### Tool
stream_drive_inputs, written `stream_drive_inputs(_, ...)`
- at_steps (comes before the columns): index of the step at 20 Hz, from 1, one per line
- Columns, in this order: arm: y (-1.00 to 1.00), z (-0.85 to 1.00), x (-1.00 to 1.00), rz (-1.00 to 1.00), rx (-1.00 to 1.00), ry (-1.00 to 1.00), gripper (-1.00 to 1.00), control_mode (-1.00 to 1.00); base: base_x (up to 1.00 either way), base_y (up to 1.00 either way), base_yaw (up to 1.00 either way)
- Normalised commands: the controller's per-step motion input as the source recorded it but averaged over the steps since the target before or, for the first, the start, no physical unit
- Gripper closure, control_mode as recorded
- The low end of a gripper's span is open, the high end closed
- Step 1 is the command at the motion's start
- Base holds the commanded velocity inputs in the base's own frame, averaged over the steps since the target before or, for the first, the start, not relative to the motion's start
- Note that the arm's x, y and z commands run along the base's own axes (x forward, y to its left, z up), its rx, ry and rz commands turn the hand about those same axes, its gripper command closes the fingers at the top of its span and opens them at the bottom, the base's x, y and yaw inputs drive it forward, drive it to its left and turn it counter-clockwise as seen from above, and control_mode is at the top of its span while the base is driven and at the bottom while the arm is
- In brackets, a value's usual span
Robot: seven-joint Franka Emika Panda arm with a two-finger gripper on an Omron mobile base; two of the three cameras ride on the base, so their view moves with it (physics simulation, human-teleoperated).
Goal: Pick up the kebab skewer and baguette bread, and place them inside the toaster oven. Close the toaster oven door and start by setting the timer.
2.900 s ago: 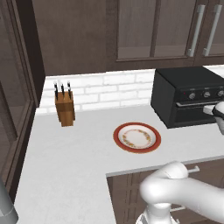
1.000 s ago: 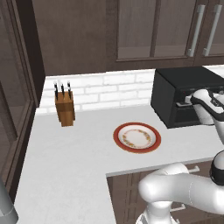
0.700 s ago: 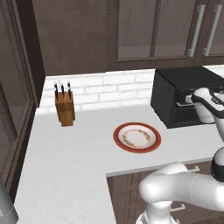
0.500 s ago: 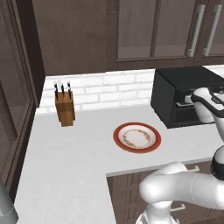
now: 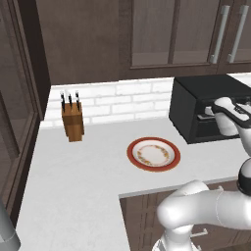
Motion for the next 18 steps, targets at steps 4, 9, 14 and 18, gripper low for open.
stream_drive_inputs(4,0.00,-0.01,0.04,0.00,0.00,0.00,-1.00,-1.00,0.00,0.00,0.00)
stream_drive_inputs(9,0.00,-0.06,0.02,0.00,0.00,0.00,-1.00,-1.00,0.00,0.00,0.00)
stream_drive_inputs(14,0.00,-0.06,0.09,0.00,0.00,0.00,-1.00,-1.00,0.00,0.00,0.00)
stream_drive_inputs(18,0.00,0.00,0.11,0.00,0.00,0.00,-1.00,-1.00,0.00,0.00,0.00)
